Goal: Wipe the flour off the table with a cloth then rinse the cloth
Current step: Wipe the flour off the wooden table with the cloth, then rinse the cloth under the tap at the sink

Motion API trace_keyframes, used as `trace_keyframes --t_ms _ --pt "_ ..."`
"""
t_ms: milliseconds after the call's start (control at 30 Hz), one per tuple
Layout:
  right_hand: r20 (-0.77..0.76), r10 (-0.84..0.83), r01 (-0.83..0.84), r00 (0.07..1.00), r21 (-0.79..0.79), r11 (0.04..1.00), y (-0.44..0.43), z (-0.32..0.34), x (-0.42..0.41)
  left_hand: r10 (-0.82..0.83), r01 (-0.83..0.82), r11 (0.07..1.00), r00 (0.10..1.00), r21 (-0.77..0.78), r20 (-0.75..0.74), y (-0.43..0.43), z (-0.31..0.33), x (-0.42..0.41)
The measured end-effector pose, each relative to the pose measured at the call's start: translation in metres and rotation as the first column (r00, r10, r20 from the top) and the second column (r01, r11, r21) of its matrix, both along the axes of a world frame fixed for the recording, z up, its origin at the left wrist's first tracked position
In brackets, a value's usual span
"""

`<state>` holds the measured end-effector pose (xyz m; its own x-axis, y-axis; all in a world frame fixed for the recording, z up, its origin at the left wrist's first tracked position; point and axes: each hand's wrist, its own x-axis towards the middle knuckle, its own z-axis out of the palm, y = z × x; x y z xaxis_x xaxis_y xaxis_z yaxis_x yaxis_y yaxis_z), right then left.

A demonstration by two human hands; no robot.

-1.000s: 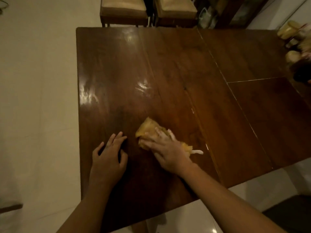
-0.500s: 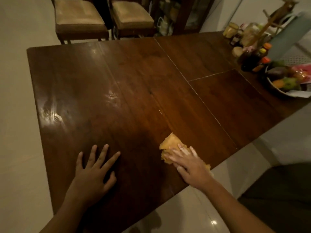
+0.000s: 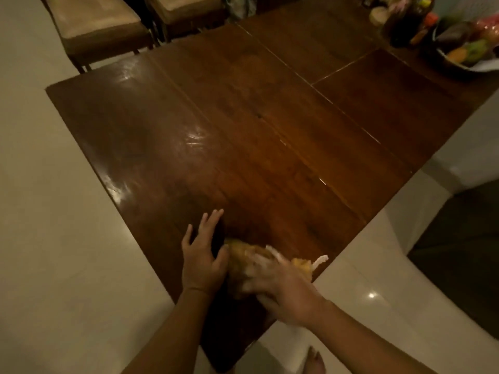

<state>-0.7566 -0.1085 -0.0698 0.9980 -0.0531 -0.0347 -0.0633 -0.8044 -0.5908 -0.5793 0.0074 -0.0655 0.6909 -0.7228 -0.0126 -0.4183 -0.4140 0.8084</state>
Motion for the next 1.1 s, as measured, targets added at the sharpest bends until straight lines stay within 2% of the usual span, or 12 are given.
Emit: trace_keyframes --t_ms 100,200,333,367,467,533,600,733,800,933,1033,1100 --pt "0.048 0.081 -0.081 0.996 -0.014 0.997 -0.002 -0.004 -0.046 -0.116 0.105 0.987 0.990 0.118 0.084 -0.002 0.003 -0.001" --pt "0.154 -0.279 0.296 0.948 -0.098 0.950 -0.033 -0.017 -0.062 -0.259 0.193 0.933 0.946 0.303 0.195 -0.006 0.004 -0.002" --pt "0.003 -0.845 0.832 0.535 -0.174 0.527 -0.026 -0.008 -0.007 -0.324 0.214 0.883 0.921 0.417 0.215 -0.011 0.004 -0.004" --pt "-0.006 -0.844 0.824 0.536 -0.215 0.525 -0.015 -0.004 0.008 -0.328 0.212 0.879 0.919 0.426 0.219 -0.011 0.003 -0.004" --pt "-0.024 -0.467 0.456 0.884 -0.175 0.873 0.003 0.001 0.011 -0.317 0.196 0.883 0.919 0.426 0.235 -0.011 0.000 -0.004" --pt "-0.019 -0.259 0.255 0.966 -0.117 0.960 -0.013 0.000 -0.013 -0.316 0.193 0.886 0.916 0.422 0.246 -0.010 -0.002 -0.004" --pt "-0.005 -0.396 0.391 0.918 -0.141 0.909 -0.037 -0.005 -0.031 -0.314 0.196 0.889 0.918 0.413 0.241 -0.011 -0.001 -0.004" --pt "-0.027 -0.822 0.803 0.569 -0.197 0.562 -0.042 -0.002 -0.024 -0.299 0.195 0.904 0.924 0.381 0.237 -0.010 0.000 -0.005" --pt "-0.056 -0.803 0.771 0.594 -0.248 0.587 -0.024 0.011 -0.011 -0.318 0.209 0.891 0.921 0.403 0.226 -0.012 0.002 -0.004" --pt "-0.189 -0.565 0.552 0.803 -0.117 0.825 0.011 0.047 -0.021 -0.386 0.238 0.846 0.891 0.477 0.240 -0.010 0.014 -0.007" --pt "-0.252 -0.700 0.728 0.668 0.029 0.685 0.025 0.079 -0.051 -0.458 0.274 0.768 0.866 0.578 0.199 -0.013 0.023 -0.013" --pt "-0.284 -0.786 0.835 0.549 0.164 0.525 0.027 0.104 -0.080 -0.461 0.356 0.697 0.887 0.622 0.009 -0.025 0.042 -0.023"
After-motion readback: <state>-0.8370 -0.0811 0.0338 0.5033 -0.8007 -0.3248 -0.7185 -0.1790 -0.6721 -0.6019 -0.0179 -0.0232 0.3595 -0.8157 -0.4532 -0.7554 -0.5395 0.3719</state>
